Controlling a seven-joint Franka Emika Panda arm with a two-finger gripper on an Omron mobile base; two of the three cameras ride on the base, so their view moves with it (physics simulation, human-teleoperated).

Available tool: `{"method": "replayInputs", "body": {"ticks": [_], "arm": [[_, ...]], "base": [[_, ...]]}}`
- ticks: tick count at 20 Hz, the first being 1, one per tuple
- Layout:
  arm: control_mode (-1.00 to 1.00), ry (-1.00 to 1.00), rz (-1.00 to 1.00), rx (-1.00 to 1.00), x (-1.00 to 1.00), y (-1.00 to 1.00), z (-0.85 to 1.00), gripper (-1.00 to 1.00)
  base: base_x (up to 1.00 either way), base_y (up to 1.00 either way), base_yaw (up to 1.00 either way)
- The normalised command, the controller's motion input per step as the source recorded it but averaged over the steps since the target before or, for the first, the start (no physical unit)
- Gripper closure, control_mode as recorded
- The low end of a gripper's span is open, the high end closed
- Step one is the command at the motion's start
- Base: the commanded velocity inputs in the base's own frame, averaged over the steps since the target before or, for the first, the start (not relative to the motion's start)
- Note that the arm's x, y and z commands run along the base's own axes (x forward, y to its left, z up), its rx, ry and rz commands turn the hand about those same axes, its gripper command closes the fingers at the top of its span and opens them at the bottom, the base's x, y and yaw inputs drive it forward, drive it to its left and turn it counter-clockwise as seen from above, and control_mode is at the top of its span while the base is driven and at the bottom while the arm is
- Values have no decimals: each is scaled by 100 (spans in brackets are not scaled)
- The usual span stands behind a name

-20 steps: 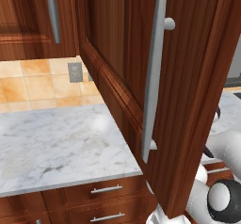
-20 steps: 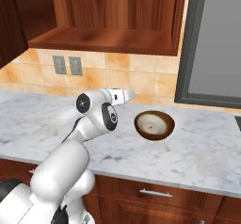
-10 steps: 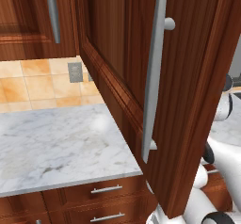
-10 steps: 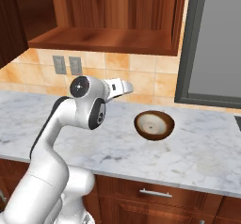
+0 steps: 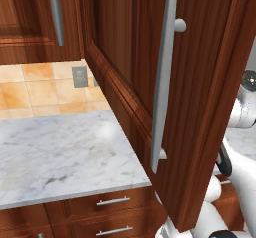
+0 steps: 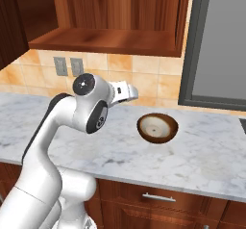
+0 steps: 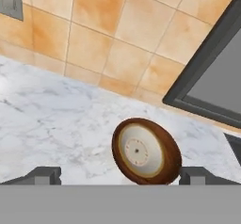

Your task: Pick up the bowls on the counter and stack them on top of one another in the open cabinet. Place the smaller bowl on top of the larger bowl.

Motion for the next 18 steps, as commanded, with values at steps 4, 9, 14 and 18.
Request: {"method": "replayInputs", "body": {"ticks": [4, 9, 14, 18], "arm": [[-100, 5, -38, 2, 0, -33, -9, -100], [-100, 1, -27, 4, 0, -27, -2, -100], [-100, 2, -1, 30, 0, -63, -6, -100], [-100, 2, 0, 36, 0, -81, -21, -100]], "base": [[0, 0, 0], [0, 0, 0], [0, 0, 0], [0, 0, 0]]}}
